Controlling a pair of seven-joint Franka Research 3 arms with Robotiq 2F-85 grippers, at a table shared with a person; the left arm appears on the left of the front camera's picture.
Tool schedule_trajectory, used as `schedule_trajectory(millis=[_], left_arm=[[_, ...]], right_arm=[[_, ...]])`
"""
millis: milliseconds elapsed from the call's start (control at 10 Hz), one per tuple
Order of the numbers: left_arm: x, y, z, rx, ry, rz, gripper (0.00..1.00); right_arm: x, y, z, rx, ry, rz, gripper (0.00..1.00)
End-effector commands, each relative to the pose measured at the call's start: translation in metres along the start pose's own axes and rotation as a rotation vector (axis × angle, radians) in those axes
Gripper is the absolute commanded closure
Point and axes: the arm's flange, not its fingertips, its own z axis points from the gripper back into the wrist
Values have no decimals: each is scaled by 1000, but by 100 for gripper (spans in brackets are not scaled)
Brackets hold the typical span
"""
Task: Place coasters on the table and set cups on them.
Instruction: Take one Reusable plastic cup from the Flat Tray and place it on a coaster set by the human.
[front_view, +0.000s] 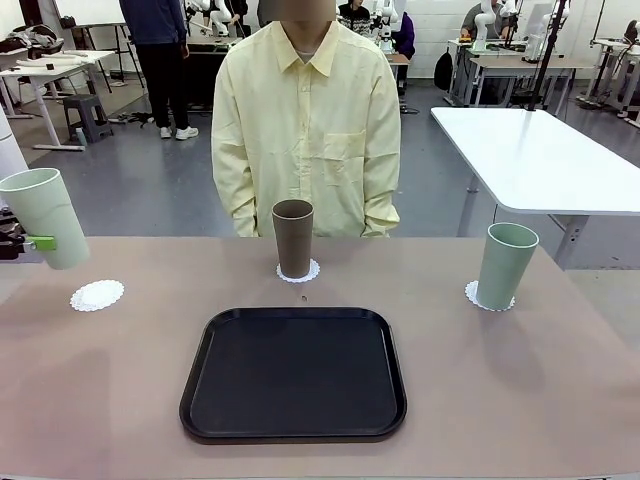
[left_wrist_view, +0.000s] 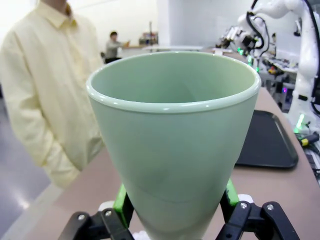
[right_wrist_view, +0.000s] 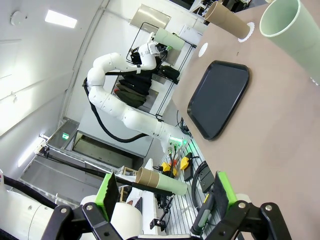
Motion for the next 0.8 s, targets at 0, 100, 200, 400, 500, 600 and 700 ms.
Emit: schedule_trajectory(millis=[0,100,200,400,500,600,700], left_arm=[[2,-3,5,-25,-2,-4,17],[0,0,0,0,0,0,17],[-22,25,-9,4,49,33,17],[-47,43,-22,-28,90,67,17],[-56,42,-27,-35,111,39,17],[-62,44,-27,-37,117,40,17],[-68,45,-25,-32,118,30,17]], right_arm=[[-3,0,-4,-8,-5,24,0],[-3,0,-4,-8,-5,24,0],[-3,0,-4,-8,-5,24,0],[-3,0,-4,-8,-5,24,0],[-3,0,-4,-8,-5,24,0],[-3,0,-4,-8,-5,24,0],[-3,0,-4,-8,-5,24,0]])
